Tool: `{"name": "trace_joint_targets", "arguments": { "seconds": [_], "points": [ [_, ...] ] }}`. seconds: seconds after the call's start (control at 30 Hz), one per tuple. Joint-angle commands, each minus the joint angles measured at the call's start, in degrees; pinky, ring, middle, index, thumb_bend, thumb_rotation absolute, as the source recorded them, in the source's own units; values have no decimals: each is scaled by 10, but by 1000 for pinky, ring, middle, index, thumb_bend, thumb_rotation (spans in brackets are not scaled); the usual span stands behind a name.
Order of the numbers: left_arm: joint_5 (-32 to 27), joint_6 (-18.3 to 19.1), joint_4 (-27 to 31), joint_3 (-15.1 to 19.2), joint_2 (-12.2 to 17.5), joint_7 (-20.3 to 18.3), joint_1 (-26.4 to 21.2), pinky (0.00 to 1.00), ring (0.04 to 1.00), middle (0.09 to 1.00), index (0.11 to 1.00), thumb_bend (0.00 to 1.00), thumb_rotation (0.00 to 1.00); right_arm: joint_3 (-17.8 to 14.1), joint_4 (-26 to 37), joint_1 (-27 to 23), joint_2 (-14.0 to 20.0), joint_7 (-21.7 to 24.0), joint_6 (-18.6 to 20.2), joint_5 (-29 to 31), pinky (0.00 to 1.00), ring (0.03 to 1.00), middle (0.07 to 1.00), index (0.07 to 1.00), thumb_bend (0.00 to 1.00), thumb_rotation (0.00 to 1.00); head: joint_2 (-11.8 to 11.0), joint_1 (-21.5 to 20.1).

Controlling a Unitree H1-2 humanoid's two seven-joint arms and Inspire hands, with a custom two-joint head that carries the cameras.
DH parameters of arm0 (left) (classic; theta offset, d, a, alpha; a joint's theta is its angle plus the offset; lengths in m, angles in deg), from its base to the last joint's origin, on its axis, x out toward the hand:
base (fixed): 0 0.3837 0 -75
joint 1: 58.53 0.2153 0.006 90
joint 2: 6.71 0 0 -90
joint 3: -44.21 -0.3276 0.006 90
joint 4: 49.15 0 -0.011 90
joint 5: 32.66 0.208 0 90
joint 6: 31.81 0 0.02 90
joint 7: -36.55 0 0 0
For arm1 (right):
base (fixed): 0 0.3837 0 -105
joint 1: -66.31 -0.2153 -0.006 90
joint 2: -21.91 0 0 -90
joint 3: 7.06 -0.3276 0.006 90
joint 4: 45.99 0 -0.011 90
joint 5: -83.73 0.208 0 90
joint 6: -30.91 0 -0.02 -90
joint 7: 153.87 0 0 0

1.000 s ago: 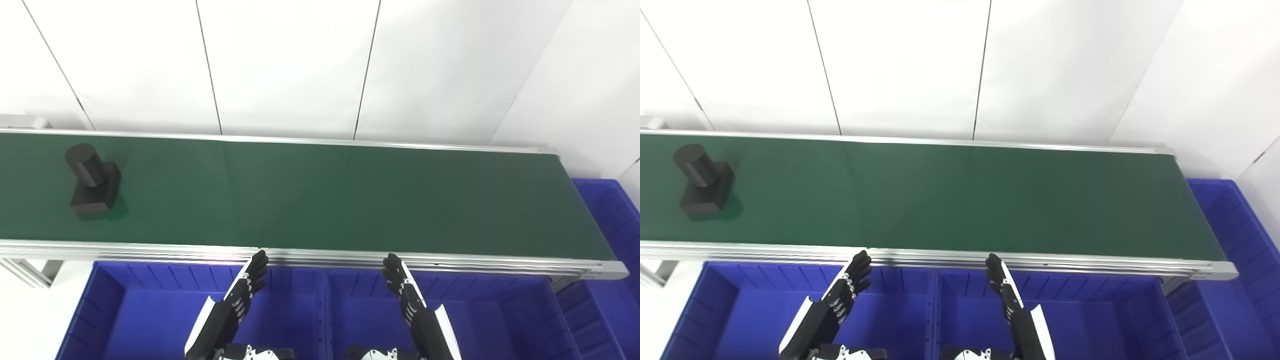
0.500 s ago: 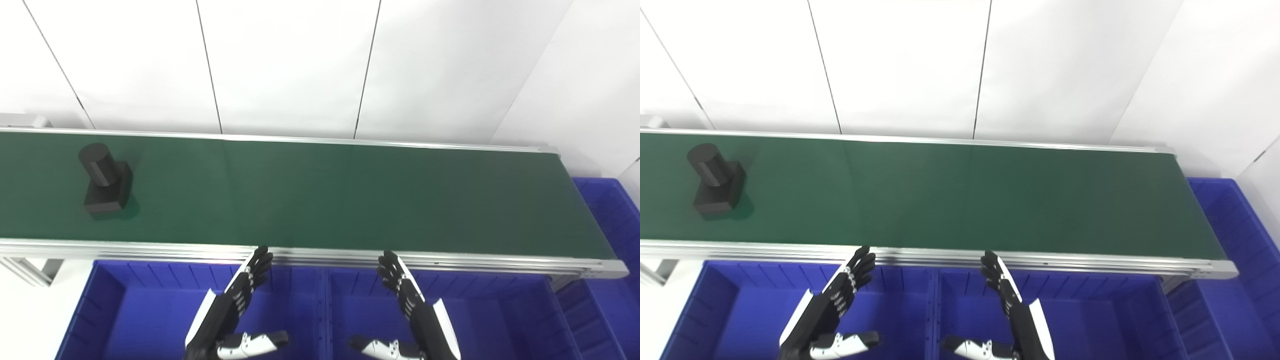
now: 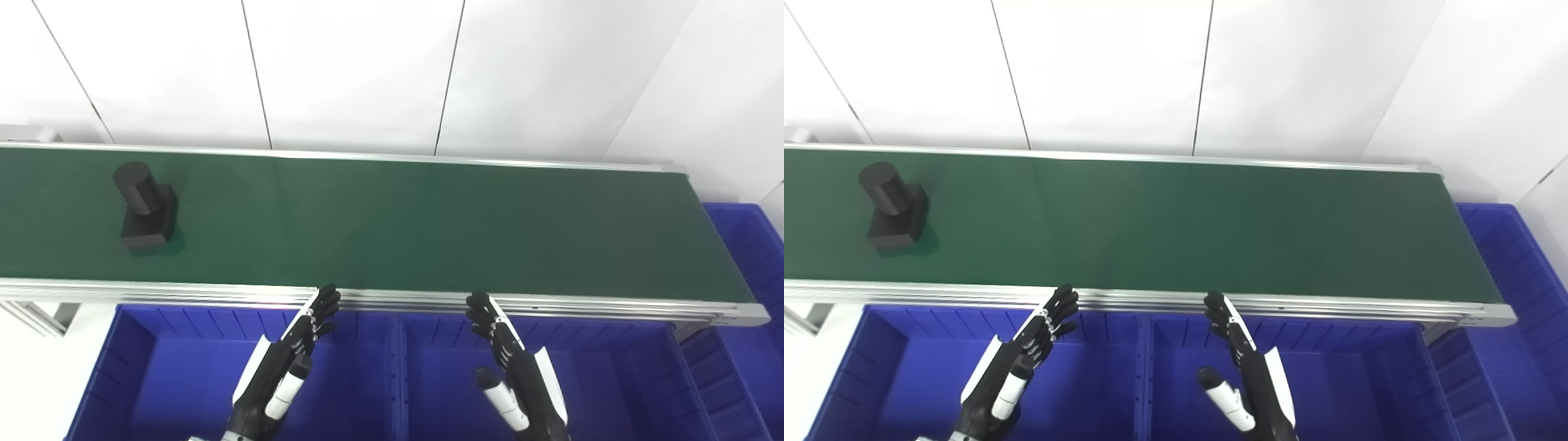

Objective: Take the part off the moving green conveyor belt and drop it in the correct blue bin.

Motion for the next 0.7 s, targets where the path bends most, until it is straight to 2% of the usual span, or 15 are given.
{"name": "trace_joint_targets", "arguments": {
  "seconds": [0.0,0.13,0.27,0.67],
  "points": [
    [3,-13,20,-2,-1,5,-6,905,943,949,951,692,1000,0,23,0,-4,5,3,9,926,924,926,944,760,999,3,0],
    [4,-11,20,-2,-2,7,-8,903,942,946,951,695,1000,0,24,-2,-4,7,9,12,939,928,928,947,743,1000,5,0],
    [12,-3,26,-1,-4,10,-10,896,933,936,943,703,1000,-1,29,-4,-4,6,15,9,929,923,923,943,738,993,19,4],
    [43,14,28,-3,-10,24,-9,882,907,911,921,720,1000,-3,38,-7,-2,6,27,-2,881,893,896,923,727,941,18,9]
  ]
}}
